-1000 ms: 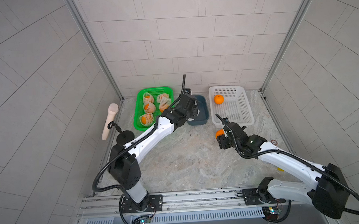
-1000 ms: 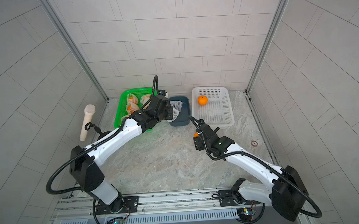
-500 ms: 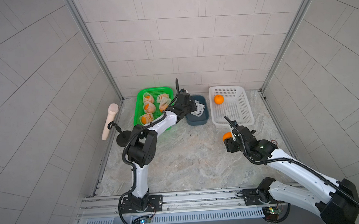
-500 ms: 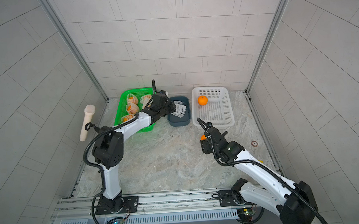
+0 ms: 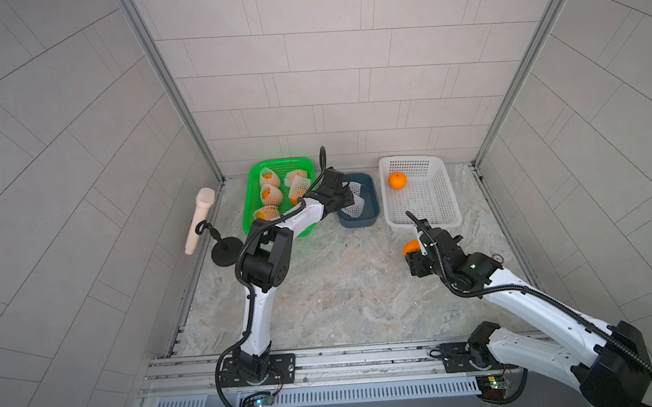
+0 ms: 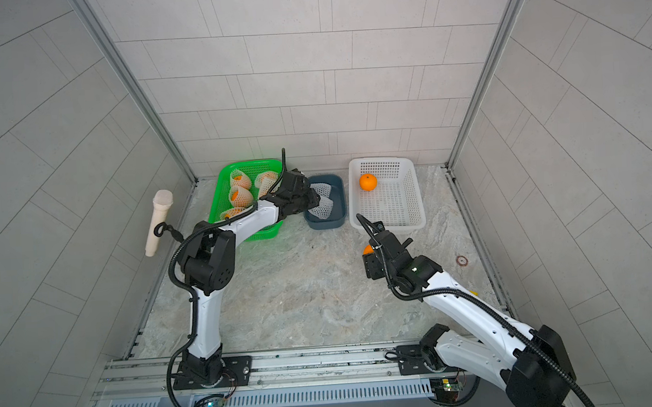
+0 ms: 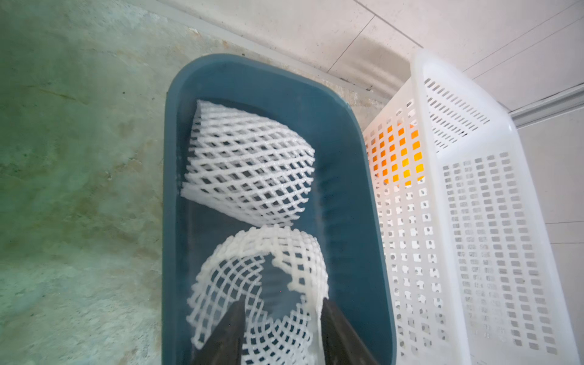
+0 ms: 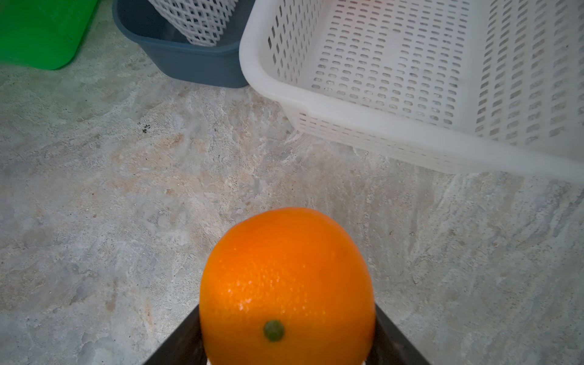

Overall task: Remove foam nets from oranges
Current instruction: Place the foam net into the storage box, then place the orange in the basket.

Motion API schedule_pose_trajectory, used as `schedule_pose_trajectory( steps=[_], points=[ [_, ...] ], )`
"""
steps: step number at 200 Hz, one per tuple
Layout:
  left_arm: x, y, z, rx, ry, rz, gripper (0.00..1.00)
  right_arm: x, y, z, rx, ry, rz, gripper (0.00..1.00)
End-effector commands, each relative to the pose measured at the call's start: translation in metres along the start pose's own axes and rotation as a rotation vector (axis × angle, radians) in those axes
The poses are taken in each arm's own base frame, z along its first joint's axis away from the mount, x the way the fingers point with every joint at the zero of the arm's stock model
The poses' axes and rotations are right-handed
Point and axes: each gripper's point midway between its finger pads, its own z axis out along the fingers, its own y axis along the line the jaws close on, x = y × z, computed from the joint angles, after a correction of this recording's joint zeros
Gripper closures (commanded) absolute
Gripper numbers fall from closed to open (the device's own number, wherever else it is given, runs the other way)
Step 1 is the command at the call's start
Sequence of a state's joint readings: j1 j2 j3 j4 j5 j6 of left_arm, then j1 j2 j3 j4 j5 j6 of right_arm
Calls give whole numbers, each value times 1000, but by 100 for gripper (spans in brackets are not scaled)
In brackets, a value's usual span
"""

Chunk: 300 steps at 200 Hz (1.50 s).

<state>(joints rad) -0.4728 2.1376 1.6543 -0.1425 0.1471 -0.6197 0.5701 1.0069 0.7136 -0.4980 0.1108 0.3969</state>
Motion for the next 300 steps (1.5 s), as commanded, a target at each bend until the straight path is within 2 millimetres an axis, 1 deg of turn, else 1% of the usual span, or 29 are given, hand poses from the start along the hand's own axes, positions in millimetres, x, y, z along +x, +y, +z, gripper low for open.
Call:
schedule_pose_trajectory(
  steps=[1, 32, 52, 76, 120, 139, 153, 179, 211, 261, 300],
  points=[
    [-15, -10, -19, -15, -29, 41, 55, -1, 0, 1, 1, -3, 9, 31],
    [-16, -13, -27, -58, -30, 93, 54, -1, 0, 2, 1, -4, 8, 30],
    [-16, -19, -34, -90, -28, 145, 51, 0, 0, 3, 2, -3, 9, 30],
    [-14, -27, -43, -166, -31, 249, 48, 0, -1, 4, 3, -2, 12, 30],
    [-8, -44, -50, -261, -14, 392, 47, 1, -1, 4, 2, -2, 15, 30],
    [-7, -51, -48, -243, -6, 408, 48, 2, -2, 4, 3, -3, 17, 30],
    [-4, -57, -41, -211, 13, 416, 48, 2, -3, 3, 3, -5, 16, 30],
    [2, -62, -27, -178, 55, 414, 49, 3, -5, 2, 6, -8, 20, 30],
    [8, -52, -9, -197, 85, 383, 50, 3, -7, 0, 8, -12, 26, 30],
    [12, -22, 10, -261, 117, 330, 52, 3, -13, -4, 15, -15, 32, 30],
    [20, -4, 27, -272, 147, 295, 53, 3, -13, -2, 13, -12, 37, 30]
  ],
)
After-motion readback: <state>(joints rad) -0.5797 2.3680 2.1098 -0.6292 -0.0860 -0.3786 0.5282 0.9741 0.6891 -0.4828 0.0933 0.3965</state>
